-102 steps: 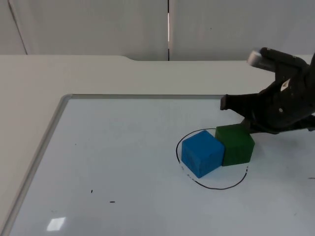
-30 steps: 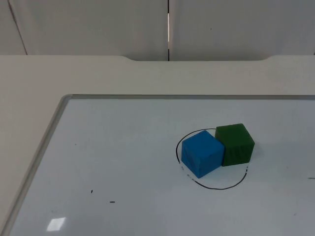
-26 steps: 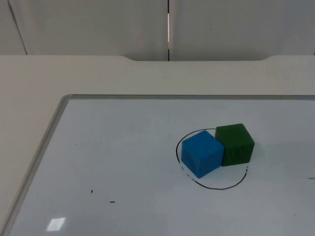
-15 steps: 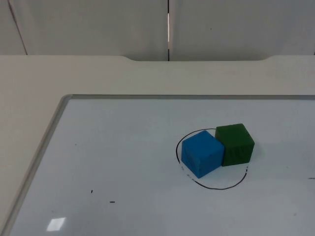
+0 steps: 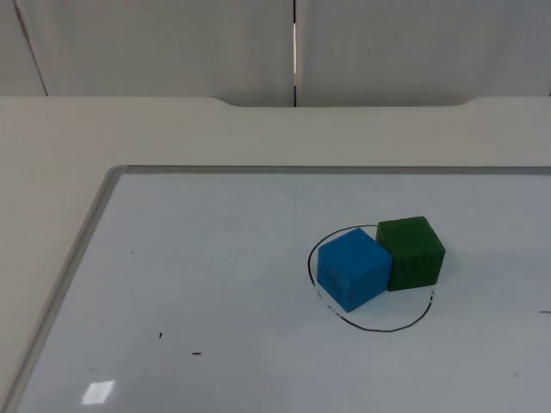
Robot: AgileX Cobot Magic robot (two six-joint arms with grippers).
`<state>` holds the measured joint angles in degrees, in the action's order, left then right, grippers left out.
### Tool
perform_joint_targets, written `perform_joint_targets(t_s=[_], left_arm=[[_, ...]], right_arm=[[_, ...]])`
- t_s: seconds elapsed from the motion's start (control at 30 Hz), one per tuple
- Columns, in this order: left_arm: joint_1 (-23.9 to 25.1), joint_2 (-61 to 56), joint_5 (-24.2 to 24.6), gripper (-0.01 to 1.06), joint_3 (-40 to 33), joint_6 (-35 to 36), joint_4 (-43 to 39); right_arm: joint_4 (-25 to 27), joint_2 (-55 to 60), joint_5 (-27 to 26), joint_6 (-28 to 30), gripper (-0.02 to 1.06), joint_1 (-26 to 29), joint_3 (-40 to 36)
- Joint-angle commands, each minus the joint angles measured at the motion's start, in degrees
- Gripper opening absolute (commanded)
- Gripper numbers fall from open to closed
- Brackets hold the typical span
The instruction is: Push the two cubes into the marked area.
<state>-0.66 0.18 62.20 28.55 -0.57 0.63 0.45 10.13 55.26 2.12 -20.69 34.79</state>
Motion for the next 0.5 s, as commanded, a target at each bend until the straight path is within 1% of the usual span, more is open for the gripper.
perform_joint_targets(t_s=[0.0, 0.1, 0.2, 0.33, 0.47], left_arm=[[0.2, -0.2, -0.6, 0.00, -0.2, 0.2, -0.1], [0.2, -0.2, -0.6, 0.00, -0.2, 0.2, -0.1], [0.2, -0.2, -0.6, 0.00, -0.2, 0.2, -0.1], [0.2, -0.2, -0.6, 0.00, -0.2, 0.2, -0.1], [0.2, -0.2, -0.6, 0.00, -0.2, 0.2, -0.1]], right_arm=[[0.3, -2.7, 1.8, -0.1, 0.00, 0.2, 0.0], [0.3, -7.1, 3.4, -0.4, 0.00, 0.2, 0.0], [0.3, -10.1, 3.6, -0.6, 0.00, 0.2, 0.0], [0.1, -10.1, 5.5, -1.6, 0.00, 0.1, 0.0], [-0.1, -10.1, 6.4, -1.6, 0.00, 0.1, -3.5]])
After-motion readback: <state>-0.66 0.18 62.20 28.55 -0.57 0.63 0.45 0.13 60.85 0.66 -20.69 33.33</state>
